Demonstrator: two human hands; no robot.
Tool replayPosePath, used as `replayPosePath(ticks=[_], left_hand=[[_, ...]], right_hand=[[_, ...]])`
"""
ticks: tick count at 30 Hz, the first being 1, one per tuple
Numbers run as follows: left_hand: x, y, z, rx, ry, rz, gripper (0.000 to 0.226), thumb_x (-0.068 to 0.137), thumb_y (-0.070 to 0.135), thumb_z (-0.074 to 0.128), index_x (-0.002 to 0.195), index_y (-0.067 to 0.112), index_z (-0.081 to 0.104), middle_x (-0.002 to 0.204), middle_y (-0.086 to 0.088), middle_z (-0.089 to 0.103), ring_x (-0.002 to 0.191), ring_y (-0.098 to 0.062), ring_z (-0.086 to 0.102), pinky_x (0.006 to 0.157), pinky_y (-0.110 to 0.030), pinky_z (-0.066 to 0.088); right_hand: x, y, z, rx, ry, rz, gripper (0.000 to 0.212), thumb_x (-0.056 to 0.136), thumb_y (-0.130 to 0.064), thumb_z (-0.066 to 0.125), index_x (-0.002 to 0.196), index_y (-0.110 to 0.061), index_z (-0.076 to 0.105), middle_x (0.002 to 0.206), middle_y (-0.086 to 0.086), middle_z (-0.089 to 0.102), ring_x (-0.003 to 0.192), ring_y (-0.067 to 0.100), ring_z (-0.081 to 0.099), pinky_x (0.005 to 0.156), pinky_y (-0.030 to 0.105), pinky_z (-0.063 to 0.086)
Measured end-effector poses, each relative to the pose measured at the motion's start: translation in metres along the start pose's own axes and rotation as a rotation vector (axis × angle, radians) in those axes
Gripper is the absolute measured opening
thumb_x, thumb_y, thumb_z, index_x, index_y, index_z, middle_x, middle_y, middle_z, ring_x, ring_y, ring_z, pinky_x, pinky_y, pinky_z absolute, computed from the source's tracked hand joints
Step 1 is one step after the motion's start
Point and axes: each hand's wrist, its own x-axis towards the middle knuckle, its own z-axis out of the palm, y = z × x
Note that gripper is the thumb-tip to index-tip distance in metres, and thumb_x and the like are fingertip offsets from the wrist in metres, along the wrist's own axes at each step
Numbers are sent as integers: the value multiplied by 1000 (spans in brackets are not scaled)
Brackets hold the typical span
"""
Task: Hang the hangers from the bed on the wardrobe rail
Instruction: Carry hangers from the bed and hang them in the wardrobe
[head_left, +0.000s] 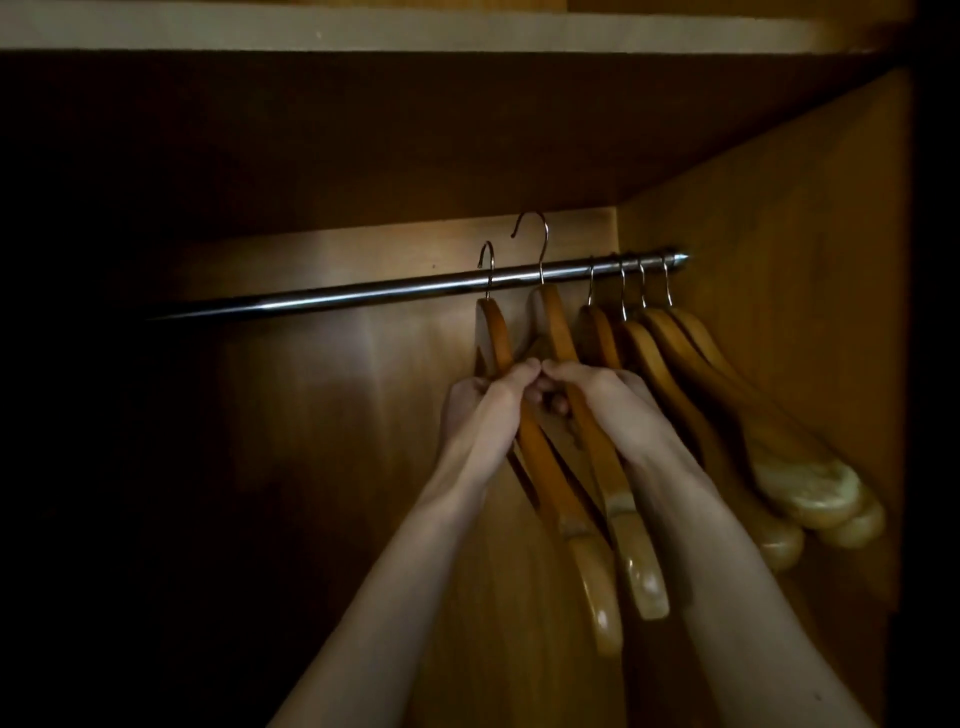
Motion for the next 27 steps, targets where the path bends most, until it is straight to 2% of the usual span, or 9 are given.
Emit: replayPosePath(ticks=[4, 7, 10, 14, 16, 18, 21, 24, 27], left_hand=[[26, -1, 6, 25, -28, 18, 35, 94, 48, 61, 77, 22, 75, 74, 4, 77, 74, -9, 73, 76, -31, 54], [42, -1, 13, 21, -50, 2, 38, 93, 51, 60, 74, 22, 76, 76, 1, 77, 81, -16, 74, 81, -33, 56], [56, -7, 20, 34, -83, -11, 44, 93, 58, 56, 83, 20, 76, 81, 0, 78, 83, -15, 73, 76, -32, 54], [66, -16, 28, 26, -135, -40, 46, 96, 58, 53, 85, 19, 75, 74, 0, 75, 75, -13, 73, 67, -28, 48], [69, -18, 34, 9, -152, -54, 43, 97, 55, 53, 92, 19, 76, 73, 1, 75, 70, -10, 73, 64, -26, 48], [71, -19, 39, -28, -179, -75, 40, 97, 53, 54, 102, 20, 76, 82, -1, 77, 72, -10, 73, 64, -25, 49], [75, -23, 44, -51, -192, -101, 41, 95, 55, 55, 116, 24, 72, 100, -2, 76, 88, -13, 71, 67, -26, 50], [76, -27, 50, -29, -245, -120, 47, 94, 59, 53, 122, 25, 69, 109, -2, 74, 96, -15, 69, 68, -26, 47], [77, -31, 56, -46, -235, -118, 47, 93, 59, 54, 115, 22, 72, 100, -3, 75, 91, -17, 71, 68, -27, 50]], right_hand=[[19, -3, -4, 25, -3, 35, 26, 92, -37, 64, 92, -14, 78, 62, -6, 70, 52, 5, 68, 53, 21, 49], [29, 1, -7, 39, 11, 34, 25, 92, -36, 65, 93, -16, 79, 68, -1, 73, 61, 11, 71, 62, 28, 53], [37, 6, -10, 29, 34, 38, 23, 92, -34, 65, 93, -16, 79, 77, 4, 75, 75, 18, 73, 70, 32, 55], [43, 15, -16, -25, 25, 35, 19, 90, -33, 67, 79, -21, 77, 67, -6, 71, 75, 18, 69, 74, 35, 55], [44, 17, -16, -36, 19, 31, 19, 91, -33, 67, 80, -20, 75, 66, -7, 71, 73, 16, 69, 70, 32, 55], [44, 18, -13, -4, 24, 38, 17, 93, -34, 66, 87, -21, 74, 75, -4, 74, 76, 17, 72, 65, 28, 55], [44, 22, -10, 94, 23, 65, 7, 96, -35, 63, 91, -31, 66, 88, -2, 71, 83, 17, 69, 65, 28, 52], [43, 31, -8, 198, 35, 94, 13, 97, -35, 62, 85, -37, 57, 87, -5, 64, 80, 15, 62, 75, 31, 50], [41, 33, -8, 214, 50, 93, 19, 98, -37, 59, 81, -39, 52, 84, -7, 58, 77, 11, 57, 88, 37, 44]])
